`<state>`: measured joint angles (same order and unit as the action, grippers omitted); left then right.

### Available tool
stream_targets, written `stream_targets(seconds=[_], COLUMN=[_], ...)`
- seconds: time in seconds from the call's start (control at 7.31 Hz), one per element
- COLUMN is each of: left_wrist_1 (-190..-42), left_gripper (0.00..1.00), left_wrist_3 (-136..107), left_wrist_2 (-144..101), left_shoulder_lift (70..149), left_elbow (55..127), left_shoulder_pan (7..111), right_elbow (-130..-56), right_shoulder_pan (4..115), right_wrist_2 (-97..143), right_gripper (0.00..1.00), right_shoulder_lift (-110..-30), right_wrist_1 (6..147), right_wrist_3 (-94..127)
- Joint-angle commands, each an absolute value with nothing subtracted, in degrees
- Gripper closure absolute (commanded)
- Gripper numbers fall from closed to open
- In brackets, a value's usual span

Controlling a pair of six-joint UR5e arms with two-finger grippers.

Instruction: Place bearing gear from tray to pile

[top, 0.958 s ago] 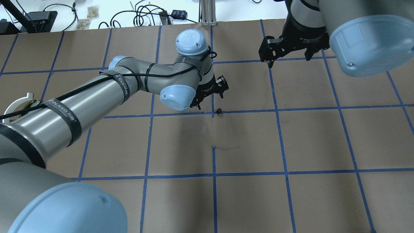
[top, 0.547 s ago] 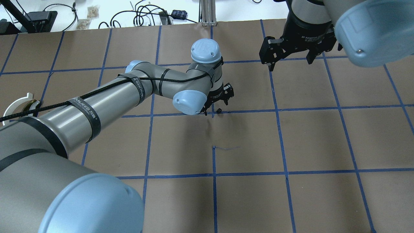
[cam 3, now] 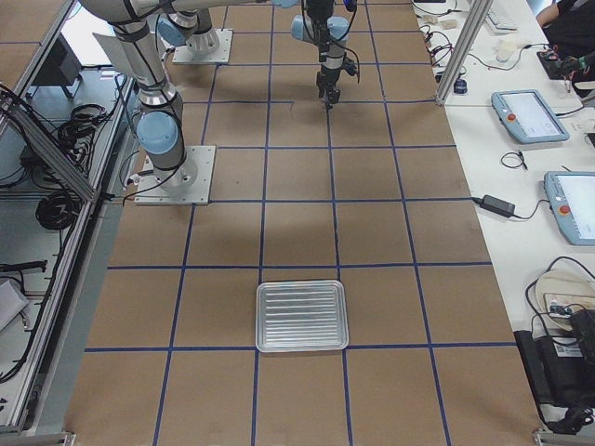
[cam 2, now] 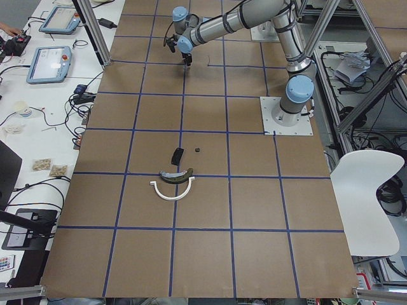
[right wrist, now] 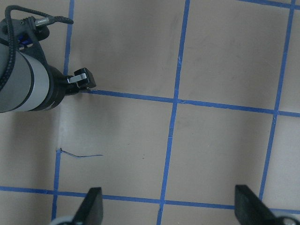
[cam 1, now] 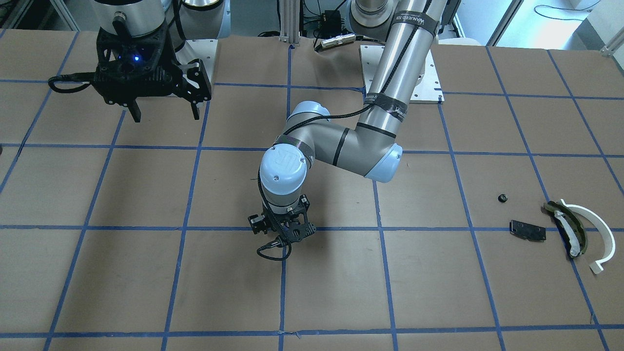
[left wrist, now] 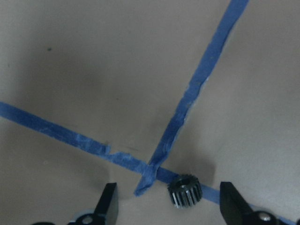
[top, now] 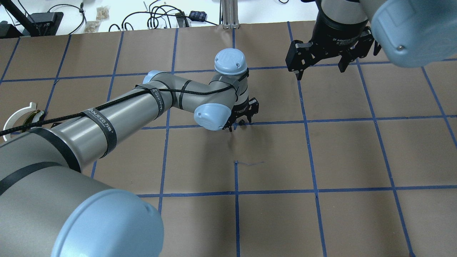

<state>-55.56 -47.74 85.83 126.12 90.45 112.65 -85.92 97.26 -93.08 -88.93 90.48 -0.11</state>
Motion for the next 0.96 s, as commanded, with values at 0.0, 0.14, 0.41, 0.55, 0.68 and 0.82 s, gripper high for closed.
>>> stream_targets(seconds=[0.0,0.14,0.41,0.55,0.68,0.82], left_wrist_1=[-55.3,-55.3,-55.8,-55.8,-55.8,-55.8], left_gripper=[0.25,0.41,0.85,0.89,0.93,0.96], left_wrist_3=[-47.5,-47.0,-46.3,-46.8,-46.4,-45.1], left_wrist_2=[86.1,86.3,85.7,85.6,85.6,85.0], left_shoulder_lift=[126.2,126.2,126.0,125.9,124.9,124.2], left_elbow=[90.2,90.2,90.5,90.3,89.5,89.5], left_shoulder_pan=[112.7,112.7,112.9,112.9,112.9,112.4], right_elbow=[-86.0,-85.9,-86.0,-86.0,-86.2,-86.5], right_shoulder_pan=[97.2,97.2,97.1,97.2,97.2,97.2], right_wrist_2=[-93.1,-93.1,-93.3,-93.2,-93.3,-93.2], right_gripper=[0.00,0.00,0.00,0.00,0.00,0.00], right_shoulder_lift=[-88.9,-88.9,-89.0,-88.9,-88.9,-88.9], right_wrist_1=[90.3,90.8,90.2,90.5,90.6,90.6], right_wrist_3=[0.1,2.1,2.5,2.5,2.5,2.5])
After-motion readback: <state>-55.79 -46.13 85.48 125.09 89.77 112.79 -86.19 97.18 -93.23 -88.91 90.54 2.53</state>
